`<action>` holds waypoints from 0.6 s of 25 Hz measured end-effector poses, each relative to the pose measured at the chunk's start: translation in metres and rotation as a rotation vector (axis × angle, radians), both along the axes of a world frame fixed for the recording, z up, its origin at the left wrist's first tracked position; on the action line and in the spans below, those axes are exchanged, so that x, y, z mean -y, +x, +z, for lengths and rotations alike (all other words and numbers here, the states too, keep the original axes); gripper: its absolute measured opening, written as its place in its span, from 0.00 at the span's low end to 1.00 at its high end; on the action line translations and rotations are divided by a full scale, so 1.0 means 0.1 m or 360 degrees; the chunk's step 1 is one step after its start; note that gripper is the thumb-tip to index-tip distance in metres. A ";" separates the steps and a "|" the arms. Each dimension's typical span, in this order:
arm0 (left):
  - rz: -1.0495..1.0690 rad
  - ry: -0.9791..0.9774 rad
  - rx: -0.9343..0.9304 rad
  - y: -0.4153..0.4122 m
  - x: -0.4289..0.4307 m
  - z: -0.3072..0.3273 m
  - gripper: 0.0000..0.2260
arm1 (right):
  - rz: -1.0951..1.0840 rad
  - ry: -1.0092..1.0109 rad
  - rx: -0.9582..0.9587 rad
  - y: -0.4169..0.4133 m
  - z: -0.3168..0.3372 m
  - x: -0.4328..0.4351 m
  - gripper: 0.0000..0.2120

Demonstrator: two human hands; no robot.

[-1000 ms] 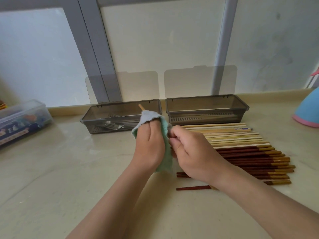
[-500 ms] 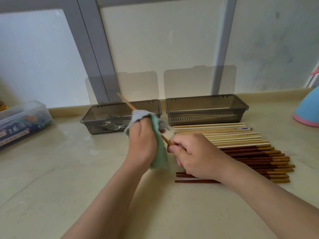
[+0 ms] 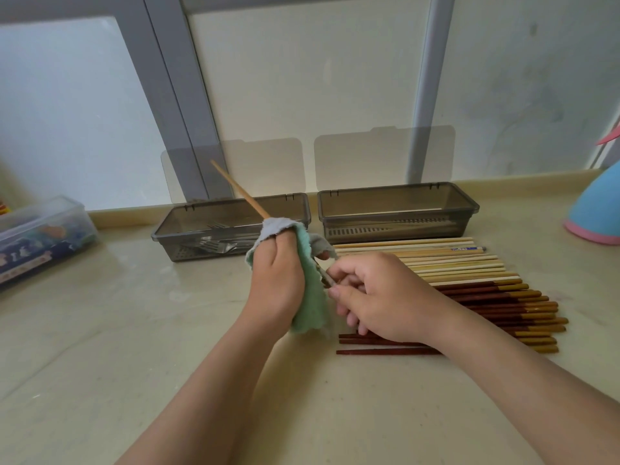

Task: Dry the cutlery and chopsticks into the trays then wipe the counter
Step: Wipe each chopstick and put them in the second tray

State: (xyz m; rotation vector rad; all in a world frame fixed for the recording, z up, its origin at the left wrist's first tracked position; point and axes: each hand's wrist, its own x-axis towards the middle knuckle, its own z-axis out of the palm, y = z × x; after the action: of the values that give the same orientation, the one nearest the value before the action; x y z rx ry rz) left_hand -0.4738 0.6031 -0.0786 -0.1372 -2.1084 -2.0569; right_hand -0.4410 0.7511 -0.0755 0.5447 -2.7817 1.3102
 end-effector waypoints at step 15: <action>-0.0912 -0.0920 -0.0236 0.10 0.01 -0.10 0.16 | -0.0397 -0.1045 0.0189 -0.22 0.03 -0.18 0.09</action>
State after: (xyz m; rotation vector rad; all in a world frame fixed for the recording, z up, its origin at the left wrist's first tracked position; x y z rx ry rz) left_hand -0.4643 0.6023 -0.0891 -1.0427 -2.7146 -1.5077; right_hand -0.4627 0.7693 -0.0727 0.0824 -2.1791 2.0788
